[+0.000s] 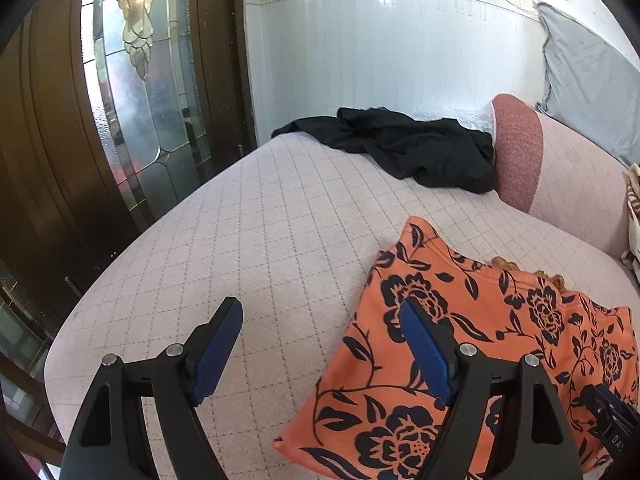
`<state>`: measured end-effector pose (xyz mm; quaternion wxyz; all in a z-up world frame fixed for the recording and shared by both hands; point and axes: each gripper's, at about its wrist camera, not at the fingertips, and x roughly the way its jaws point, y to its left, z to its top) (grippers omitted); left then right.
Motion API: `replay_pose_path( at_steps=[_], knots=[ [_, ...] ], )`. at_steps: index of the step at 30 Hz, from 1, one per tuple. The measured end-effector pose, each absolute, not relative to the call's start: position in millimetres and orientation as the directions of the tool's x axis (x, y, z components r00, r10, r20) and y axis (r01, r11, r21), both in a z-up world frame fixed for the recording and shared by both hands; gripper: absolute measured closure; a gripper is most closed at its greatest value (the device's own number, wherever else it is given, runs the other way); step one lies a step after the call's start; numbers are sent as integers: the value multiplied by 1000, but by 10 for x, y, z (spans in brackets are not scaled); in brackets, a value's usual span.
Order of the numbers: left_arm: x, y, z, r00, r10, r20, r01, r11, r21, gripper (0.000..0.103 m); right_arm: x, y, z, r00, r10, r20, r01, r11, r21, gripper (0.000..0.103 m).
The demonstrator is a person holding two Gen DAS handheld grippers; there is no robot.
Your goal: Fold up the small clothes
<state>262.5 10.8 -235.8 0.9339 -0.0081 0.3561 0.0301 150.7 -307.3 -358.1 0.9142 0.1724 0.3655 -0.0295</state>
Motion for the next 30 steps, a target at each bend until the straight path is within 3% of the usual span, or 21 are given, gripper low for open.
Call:
replay_pose_path(
  at_steps=[10,30],
  knots=[
    [2578,243,-2240,784,130,-607,-139,990,32,22,1502,-2974,-3567,741,97,-664,135,948,289,58],
    [2594,272,-2262,779,146,-609,-159,987,34,22,1495,-2910,-3560,748,104,-656,109,955,276,58]
  ],
)
